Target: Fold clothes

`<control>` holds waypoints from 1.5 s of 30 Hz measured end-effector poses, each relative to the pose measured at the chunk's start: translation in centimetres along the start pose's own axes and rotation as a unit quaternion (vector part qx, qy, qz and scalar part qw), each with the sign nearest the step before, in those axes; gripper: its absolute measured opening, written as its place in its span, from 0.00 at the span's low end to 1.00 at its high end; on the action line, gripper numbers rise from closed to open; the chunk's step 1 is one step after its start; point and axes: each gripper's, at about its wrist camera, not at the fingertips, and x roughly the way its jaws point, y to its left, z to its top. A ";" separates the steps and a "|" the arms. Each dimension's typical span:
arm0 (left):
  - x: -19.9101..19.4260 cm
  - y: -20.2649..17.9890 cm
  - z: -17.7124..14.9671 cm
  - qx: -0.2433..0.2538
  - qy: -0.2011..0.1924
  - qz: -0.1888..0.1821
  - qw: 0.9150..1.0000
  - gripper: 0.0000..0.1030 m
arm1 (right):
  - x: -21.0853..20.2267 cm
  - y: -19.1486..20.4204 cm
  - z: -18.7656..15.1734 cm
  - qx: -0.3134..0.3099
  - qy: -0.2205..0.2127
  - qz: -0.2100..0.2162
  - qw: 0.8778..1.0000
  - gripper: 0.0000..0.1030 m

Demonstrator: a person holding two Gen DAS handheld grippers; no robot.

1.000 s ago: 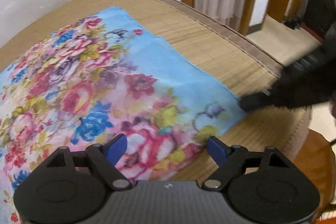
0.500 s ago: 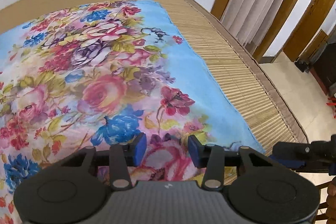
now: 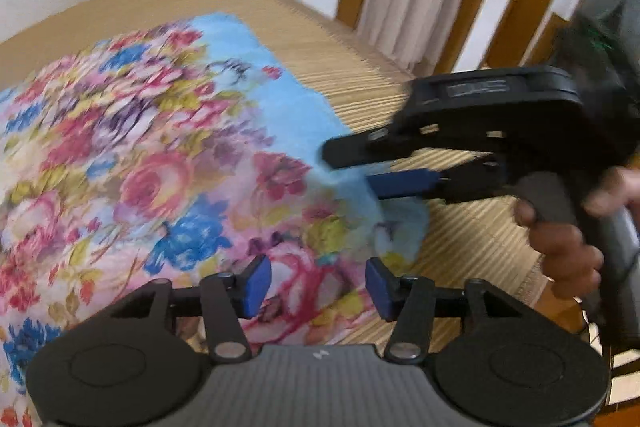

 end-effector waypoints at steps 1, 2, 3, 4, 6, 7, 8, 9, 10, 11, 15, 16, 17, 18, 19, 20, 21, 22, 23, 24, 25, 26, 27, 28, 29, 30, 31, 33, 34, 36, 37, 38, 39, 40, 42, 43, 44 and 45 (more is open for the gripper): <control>-0.2 -0.4 0.0 0.013 -0.006 -0.005 1.000 0.61 | 0.3 0.2 0.3 -0.008 0.010 -0.003 1.000 0.51; -0.2 -1.1 0.0 0.028 -0.011 -0.007 1.000 0.63 | 0.8 0.3 0.5 -0.009 0.022 -0.002 1.000 0.42; -0.1 -1.8 0.1 0.043 -0.013 -0.005 0.999 0.64 | 1.4 0.4 0.7 -0.009 0.035 0.000 0.999 0.41; 0.1 -2.4 0.2 0.057 -0.015 -0.003 0.998 0.66 | 1.8 0.4 0.9 -0.006 0.046 0.005 0.999 0.41; 1.3 -3.4 0.4 0.069 -0.007 0.011 0.998 0.68 | 2.4 0.3 1.5 0.009 0.064 0.017 0.998 0.41; 2.0 -3.7 0.5 0.069 -0.001 0.019 0.997 0.68 | 2.6 0.2 1.8 0.011 0.072 0.021 0.997 0.41; 2.9 -3.8 0.7 0.062 0.011 0.031 0.998 0.68 | 2.9 0.2 2.2 0.013 0.080 0.024 0.996 0.41; 3.4 -4.0 0.7 0.058 0.010 0.044 0.997 0.69 | 3.1 0.1 2.6 0.014 0.088 0.026 0.996 0.41; 3.8 -4.2 0.8 0.058 0.001 0.060 0.997 0.70 | 3.2 0.1 3.0 0.011 0.096 0.029 0.995 0.41; 4.0 -4.2 1.1 0.050 0.000 0.066 0.997 0.64 | 3.4 0.2 3.5 0.005 0.107 0.033 0.994 0.41; 4.4 -3.6 2.5 -0.026 0.004 0.087 0.996 0.03 | 2.9 0.4 6.2 -0.032 0.165 0.057 0.984 0.44; 4.3 -3.1 2.7 -0.055 0.003 0.083 0.995 0.02 | 2.6 0.5 7.4 -0.045 0.175 0.060 0.982 0.45; 4.2 -2.7 2.9 -0.084 0.003 0.081 0.993 0.01 | 2.3 0.5 8.8 -0.058 0.184 0.062 0.979 0.47; 3.9 -2.4 2.9 -0.115 -0.001 0.086 0.990 0.01 | 2.2 0.5 10.5 -0.080 0.180 0.059 0.979 0.49; 3.6 -2.1 2.8 -0.145 -0.005 0.091 0.985 0.01 | 2.1 0.6 12.4 -0.105 0.172 0.055 0.978 0.54; 3.3 -2.0 2.7 -0.174 -0.011 0.097 0.980 0.01 | 2.4 0.7 14.3 -0.131 0.152 0.041 0.979 0.58; 3.0 -1.8 2.6 -0.202 -0.017 0.102 0.974 0.01 | 2.8 0.8 16.2 -0.157 0.128 0.024 0.979 0.60; 2.6 -1.6 2.4 -0.231 -0.024 0.108 0.967 0.01 | 3.7 1.0 18.1 -0.186 0.103 0.003 0.977 0.68; 2.2 -1.5 2.3 -0.261 -0.033 0.114 0.958 0.01 | 5.0 1.3 19.8 -0.213 0.083 -0.017 0.973 0.70; 1.9 -1.0 2.6 -0.283 -0.040 0.118 0.951 0.01 | 6.7 1.7 21.3 -0.237 0.071 -0.037 0.968 0.70; 1.6 -0.9 2.6 -0.300 -0.045 0.123 0.945 0.01 | 8.6 2.1 22.8 -0.259 0.060 -0.057 0.962 0.70; 1.5 -0.9 2.8 -0.310 -0.048 0.131 0.941 0.01 | 10.4 2.6 23.7 -0.278 0.057 -0.068 0.956 0.70; 1.5 -0.9 2.9 -0.318 -0.050 0.140 0.936 0.01 | 12.2 3.1 24.5 -0.298 0.055 -0.076 0.950 0.70; 1.5 -0.8 3.1 -0.323 -0.051 0.147 0.933 0.01 | 14.1 3.6 25.3 -0.317 0.054 -0.084 0.943 0.70; 1.4 -0.8 3.0 -0.331 -0.053 0.149 0.930 0.01 | 15.5 4.4 25.4 -0.342 0.048 -0.088 0.934 0.74; 1.4 -0.8 3.0 -0.338 -0.055 0.151 0.927 0.01 | 16.5 5.2 25.2 -0.364 0.042 -0.091 0.926 0.78; 1.3 -0.8 3.0 -0.341 -0.057 0.154 0.925 0.01 | 17.5 5.9 24.8 -0.385 0.040 -0.094 0.917 0.82; 1.2 -0.9 2.9 -0.348 -0.062 0.160 0.922 0.01 | 19.1 7.2 23.7 -0.421 0.031 -0.102 0.901 0.82; 1.1 -0.9 2.9 -0.350 -0.065 0.162 0.920 0.01 | 19.6 7.6 23.3 -0.432 0.030 -0.095 0.897 0.82; 1.0 -1.1 2.8 -0.353 -0.070 0.162 0.919 0.01 | 20.1 7.8 23.2 -0.425 0.030 -0.082 0.901 0.80; 1.0 -1.1 2.8 -0.354 -0.073 0.161 0.918 0.01 | 20.2 7.9 23.2 -0.423 0.028 -0.072 0.903 0.68; 0.9 -1.2 2.8 -0.355 -0.075 0.161 0.918 0.01 | 20.2 8.0 23.3 -0.422 0.026 -0.061 0.904 0.45; 0.9 -1.2 2.9 -0.355 -0.077 0.157 0.918 0.01 | 20.1 8.1 23.5 -0.418 0.027 -0.050 0.907 0.29; 1.0 -1.3 2.9 -0.354 -0.078 0.155 0.919 0.01 | 20.1 8.1 23.9 -0.408 0.032 -0.044 0.911 0.03; 0.8 -1.5 2.9 -0.352 -0.083 0.151 0.920 0.01 | 19.8 7.9 24.9 -0.373 0.038 -0.023 0.927 0.04; 0.6 -1.6 3.0 -0.351 -0.087 0.150 0.920 0.01 | 19.4 7.8 25.4 -0.352 0.037 -0.008 0.935 0.04; 0.4 -1.7 3.0 -0.350 -0.091 0.149 0.920 0.01 | 18.9 7.6 25.8 -0.331 0.035 0.008 0.943 0.04; 0.2 -1.8 3.1 -0.349 -0.095 0.148 0.920 0.01 | 18.5 7.4 26.3 -0.310 0.034 0.023 0.950 0.04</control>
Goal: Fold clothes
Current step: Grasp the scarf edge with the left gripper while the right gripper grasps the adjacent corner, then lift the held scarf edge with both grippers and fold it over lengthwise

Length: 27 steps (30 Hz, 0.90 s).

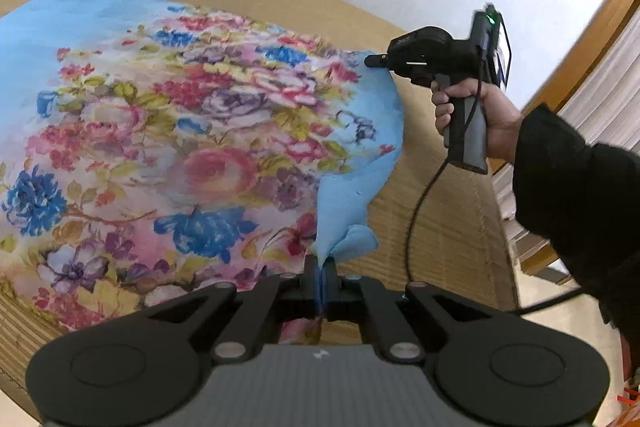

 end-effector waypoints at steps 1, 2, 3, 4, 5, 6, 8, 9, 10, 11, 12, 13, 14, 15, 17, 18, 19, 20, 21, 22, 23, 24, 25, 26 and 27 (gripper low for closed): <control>-0.2 0.0 0.1 -0.001 -0.004 -0.001 1.000 0.01 | -0.6 -0.3 0.2 0.021 -0.009 0.014 1.000 0.04; -0.6 0.0 0.3 -0.001 -0.010 -0.002 1.000 0.01 | -0.9 -0.5 0.5 0.037 -0.014 0.024 0.999 0.04; -0.9 0.0 0.4 -0.001 -0.015 -0.002 1.000 0.01 | -1.3 -0.6 0.8 0.049 -0.020 0.030 0.998 0.04; -1.1 0.0 0.7 -0.003 -0.021 -0.003 1.000 0.01 | -1.7 -0.7 1.0 0.057 -0.024 0.036 0.997 0.04; -1.5 0.2 1.0 -0.008 -0.028 -0.005 1.000 0.01 | -2.0 -0.6 1.3 0.059 -0.026 0.041 0.997 0.04; -1.8 0.3 1.2 -0.012 -0.036 -0.007 0.999 0.01 | -2.2 -0.4 1.6 0.060 -0.027 0.046 0.997 0.04; -2.8 0.9 1.7 -0.021 -0.051 -0.008 0.998 0.01 | -2.6 0.3 1.9 0.054 -0.029 0.052 0.997 0.04; -3.4 1.4 2.0 -0.025 -0.059 -0.008 0.998 0.01 | -2.7 0.7 2.0 0.052 -0.029 0.057 0.997 0.04; -4.0 1.9 2.3 -0.029 -0.067 -0.008 0.997 0.01 | -2.9 1.2 2.2 0.051 -0.028 0.063 0.996 0.04; -4.6 2.4 2.5 -0.032 -0.075 -0.008 0.997 0.01 | -2.9 1.9 2.4 0.047 -0.029 0.066 0.996 0.04; -5.1 2.8 2.8 -0.036 -0.083 -0.007 0.996 0.01 | -2.7 2.8 2.6 0.044 -0.031 0.068 0.996 0.04; -5.7 3.4 3.0 -0.040 -0.091 -0.007 0.995 0.01 | -2.4 3.9 2.7 0.040 -0.032 0.070 0.996 0.04; -6.4 4.2 3.4 -0.043 -0.100 -0.007 0.994 0.01 | -2.2 5.1 2.9 0.034 -0.032 0.073 0.996 0.04; -7.0 5.1 3.7 -0.047 -0.109 -0.008 0.993 0.01 | -1.9 6.4 3.0 0.028 -0.033 0.075 0.996 0.04; -8.2 7.5 4.3 -0.056 -0.127 -0.010 0.990 0.01 | -0.7 9.3 3.3 0.012 -0.035 0.076 0.996 0.04; -8.9 9.0 4.5 -0.058 -0.135 -0.011 0.989 0.01 | -0.1 11.0 3.4 0.004 -0.036 0.076 0.996 0.04; -9.5 10.6 4.6 -0.061 -0.141 -0.014 0.988 0.01 | 0.6 12.8 3.4 -0.004 -0.038 0.073 0.997 0.04; -10.1 12.2 4.8 -0.063 -0.146 -0.018 0.987 0.01 | 1.3 14.5 3.4 -0.010 -0.039 0.070 0.997 0.04; -10.7 14.2 4.9 -0.066 -0.149 -0.026 0.986 0.01 | 2.2 16.3 3.2 -0.017 -0.040 0.065 0.997 0.04; -11.2 16.1 5.0 -0.067 -0.150 -0.033 0.986 0.01 | 3.1 18.3 2.9 -0.023 -0.041 0.058 0.997 0.04; -11.7 18.4 5.4 -0.070 -0.148 -0.039 0.986 0.01 | 4.0 20.0 2.6 -0.026 -0.041 0.051 0.998 0.04; -12.3 20.5 5.7 -0.072 -0.146 -0.046 0.986 0.01 | 5.1 21.9 2.2 -0.028 -0.040 0.047 0.998 0.04; -12.7 22.1 6.2 -0.073 -0.146 -0.049 0.985 0.01 | 6.2 23.8 1.8 -0.030 -0.039 0.043 0.998 0.04; -13.2 23.8 6.5 -0.070 -0.147 -0.044 0.986 0.01 | 7.4 25.7 1.3 -0.036 -0.037 0.040 0.998 0.04; -13.6 25.7 6.9 -0.068 -0.150 -0.034 0.986 0.01 | 8.8 27.5 0.8 -0.042 -0.034 0.036 0.998 0.04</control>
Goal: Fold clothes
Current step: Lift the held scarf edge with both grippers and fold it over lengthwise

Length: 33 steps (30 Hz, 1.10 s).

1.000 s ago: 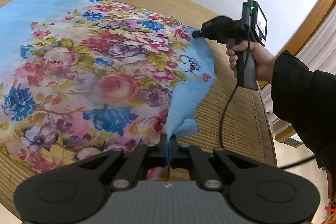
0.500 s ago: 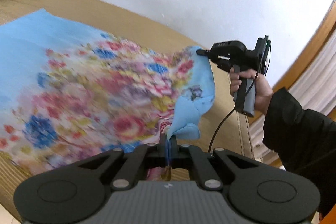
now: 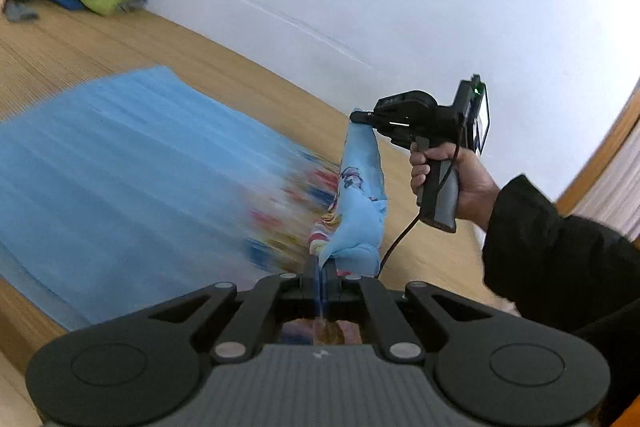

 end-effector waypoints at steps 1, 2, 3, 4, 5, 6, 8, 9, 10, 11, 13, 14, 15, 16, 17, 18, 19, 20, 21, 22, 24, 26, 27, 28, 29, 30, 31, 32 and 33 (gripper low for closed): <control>-0.4 1.8 0.5 -0.006 -0.002 0.008 1.000 0.01 | 1.5 1.8 -0.4 -0.003 0.004 -0.002 1.000 0.04; -0.8 3.5 0.8 -0.019 -0.004 0.012 1.000 0.01 | 2.9 3.3 -0.9 -0.002 0.007 -0.003 1.000 0.04; -1.1 5.0 1.1 -0.030 -0.007 0.018 0.999 0.01 | 4.3 4.7 -1.2 -0.003 0.011 -0.002 1.000 0.04; -1.3 6.5 1.4 -0.039 -0.011 0.026 0.999 0.01 | 5.8 6.2 -1.6 -0.003 0.016 -0.001 1.000 0.04; -1.5 8.1 1.8 -0.045 -0.015 0.036 0.998 0.01 | 7.3 7.6 -1.9 -0.010 0.022 -0.001 1.000 0.04; -1.7 9.4 2.0 -0.051 -0.018 0.046 0.997 0.01 | 8.8 8.9 -2.2 -0.019 0.027 -0.001 0.999 0.04; -1.8 12.0 2.4 -0.069 -0.021 0.060 0.996 0.01 | 12.1 11.6 -2.8 -0.037 0.038 -0.003 0.999 0.04; -1.8 13.5 2.6 -0.079 -0.023 0.068 0.994 0.01 | 13.6 12.7 -3.0 -0.043 0.042 -0.005 0.998 0.04; -1.7 14.6 2.8 -0.085 -0.024 0.074 0.993 0.01 | 15.0 13.8 -3.2 -0.047 0.047 -0.006 0.998 0.04; -1.7 15.7 3.0 -0.092 -0.025 0.081 0.992 0.01 | 16.4 14.7 -3.4 -0.050 0.050 -0.007 0.997 0.04; -2.0 17.4 3.4 -0.104 -0.029 0.092 0.990 0.01 | 19.1 16.5 -3.6 -0.054 0.053 -0.008 0.997 0.04; -2.0 18.3 3.6 -0.110 -0.032 0.098 0.989 0.01 | 20.3 17.3 -3.6 -0.055 0.054 -0.008 0.997 0.04; -2.1 19.0 3.8 -0.117 -0.035 0.105 0.987 0.01 | 21.4 18.2 -3.7 -0.057 0.055 -0.007 0.997 0.04; -2.2 19.7 3.9 -0.122 -0.037 0.108 0.986 0.01 | 22.4 19.0 -3.7 -0.060 0.056 -0.006 0.997 0.04; -2.3 20.4 4.1 -0.126 -0.040 0.113 0.985 0.01 | 23.4 19.7 -3.7 -0.063 0.056 -0.005 0.996 0.04; -2.4 21.1 4.4 -0.130 -0.041 0.118 0.984 0.01 | 24.2 20.5 -3.7 -0.068 0.057 -0.005 0.996 0.04; -2.5 21.6 4.6 -0.131 -0.041 0.123 0.983 0.01 | 25.0 21.2 -3.8 -0.074 0.058 -0.004 0.996 0.04; -2.6 22.3 4.7 -0.132 -0.041 0.127 0.982 0.01 | 25.8 22.0 -3.8 -0.079 0.059 -0.004 0.995 0.04; -2.8 23.0 4.8 -0.134 -0.040 0.132 0.981 0.01 | 26.4 22.5 -3.8 -0.085 0.060 -0.004 0.995 0.04; -2.9 23.7 5.0 -0.136 -0.039 0.134 0.981 0.01 | 27.0 23.0 -3.9 -0.090 0.061 -0.005 0.994 0.04; -3.0 24.6 5.2 -0.139 -0.039 0.150 0.978 0.02 | 28.1 23.8 -4.2 -0.096 0.064 -0.009 0.993 0.04; -3.4 25.4 5.3 -0.143 -0.042 0.167 0.975 0.06 | 29.1 24.5 -4.5 -0.097 0.072 -0.019 0.993 0.07; -3.7 25.8 5.3 -0.146 -0.045 0.175 0.973 0.07 | 29.7 24.8 -4.6 -0.096 0.077 -0.027 0.992 0.07; -4.1 26.1 5.3 -0.149 -0.048 0.182 0.971 0.07 | 30.0 25.1 -4.8 -0.095 0.081 -0.033 0.992 0.09; -4.7 26.3 5.2 -0.150 -0.051 0.188 0.969 0.07 | 30.1 25.2 -4.9 -0.092 0.083 -0.038 0.992 0.12; -5.3 26.5 5.1 -0.150 -0.053 0.194 0.968 0.07 | 29.8 25.3 -4.9 -0.087 0.079 -0.037 0.992 0.14; -5.7 26.4 5.2 -0.150 -0.053 0.198 0.967 0.08 | 29.4 25.4 -4.7 -0.080 0.071 -0.029 0.994 0.20; -6.1 26.3 5.3 -0.150 -0.053 0.202 0.966 0.08 | 28.7 25.2 -4.5 -0.072 0.064 -0.022 0.995 0.29; -6.5 26.2 5.3 -0.149 -0.053 0.205 0.966 0.08 | 27.8 25.0 -4.2 -0.063 0.056 -0.015 0.996 0.33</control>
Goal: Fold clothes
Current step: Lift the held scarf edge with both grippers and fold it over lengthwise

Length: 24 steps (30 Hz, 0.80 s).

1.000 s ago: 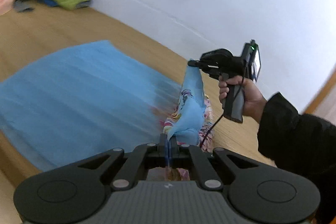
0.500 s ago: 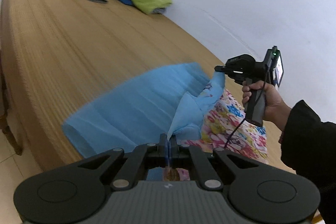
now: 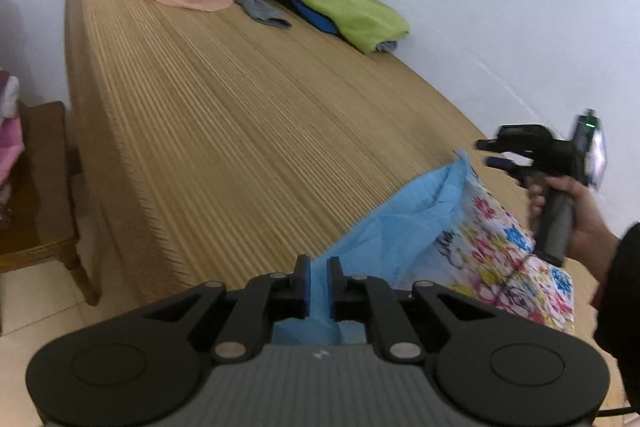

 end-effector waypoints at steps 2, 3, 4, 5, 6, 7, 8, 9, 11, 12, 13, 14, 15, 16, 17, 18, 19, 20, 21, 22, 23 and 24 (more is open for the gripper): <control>-0.4 -0.7 0.3 0.015 -0.003 0.002 1.000 0.08 | -1.5 -0.1 0.4 0.011 -0.006 0.003 1.000 0.44; -0.7 -1.1 0.5 0.023 -0.005 0.003 1.000 0.08 | -2.3 -0.2 0.5 0.011 -0.004 0.003 1.000 0.44; -1.0 -1.6 0.5 0.032 -0.006 0.001 0.999 0.08 | -3.2 -0.3 0.6 0.010 -0.001 0.002 1.000 0.45; -1.4 -2.0 0.5 0.041 -0.008 -0.001 0.999 0.09 | -4.0 -0.3 0.5 0.006 0.009 0.002 1.000 0.46; -1.7 -2.5 0.5 0.046 -0.007 -0.002 0.999 0.09 | -4.6 -0.3 0.3 -0.002 0.027 0.004 1.000 0.47; -2.0 -2.9 0.5 0.051 -0.007 -0.003 0.999 0.10 | -5.1 -0.3 -0.2 -0.010 0.050 0.011 0.999 0.48; -2.1 -3.4 0.5 0.059 -0.006 -0.012 0.998 0.10 | -5.7 -0.1 -0.8 -0.020 0.071 0.021 0.997 0.48; -2.3 -3.8 0.5 0.068 -0.005 -0.020 0.997 0.11 | -6.3 0.2 -1.7 -0.033 0.091 0.032 0.995 0.48; -2.1 -4.7 0.7 0.088 0.007 -0.039 0.995 0.12 | -7.6 1.1 -4.1 -0.062 0.123 0.052 0.989 0.48; -1.8 -5.1 0.9 0.099 0.016 -0.049 0.994 0.12 | -8.5 1.8 -5.6 -0.073 0.134 0.061 0.986 0.48; -1.5 -5.4 1.2 0.105 0.026 -0.060 0.992 0.12 | -9.3 2.5 -7.3 -0.079 0.144 0.072 0.984 0.48; -1.1 -5.2 1.6 0.112 0.032 -0.071 0.991 0.12 | -10.1 3.3 -8.9 -0.080 0.153 0.083 0.982 0.47; -0.8 -5.1 2.0 0.120 0.037 -0.081 0.989 0.12 | -10.7 4.0 -10.4 -0.080 0.159 0.092 0.980 0.47; -0.7 -4.7 2.4 0.134 0.041 -0.084 0.987 0.12 | -11.2 4.7 -12.0 -0.076 0.160 0.095 0.980 0.46; -0.5 -4.2 2.9 0.155 0.048 -0.085 0.983 0.12 | -11.8 5.4 -13.7 -0.072 0.160 0.095 0.980 0.46; -0.5 -3.7 3.5 0.184 0.057 -0.088 0.977 0.12 | -12.2 6.2 -15.3 -0.066 0.166 0.095 0.979 0.47; -0.5 -3.2 4.1 0.209 0.064 -0.095 0.971 0.12 | -12.5 6.9 -16.6 -0.059 0.169 0.097 0.979 0.47; -0.5 -2.7 4.6 0.234 0.072 -0.101 0.964 0.13 | -13.1 7.7 -17.7 -0.055 0.154 0.100 0.981 0.47; -0.5 -2.2 5.2 0.258 0.079 -0.107 0.957 0.13 | -13.5 8.8 -18.7 -0.052 0.144 0.099 0.983 0.47; -0.5 -1.8 5.8 0.281 0.086 -0.113 0.949 0.14 | -13.7 9.8 -19.5 -0.047 0.138 0.098 0.985 0.47; -0.6 -1.5 6.2 0.293 0.088 -0.118 0.945 0.14 | -13.8 10.9 -20.2 -0.041 0.132 0.097 0.986 0.47; -0.5 -1.3 6.8 0.301 0.090 -0.122 0.942 0.14 | -13.9 12.0 -20.9 -0.035 0.127 0.096 0.987 0.47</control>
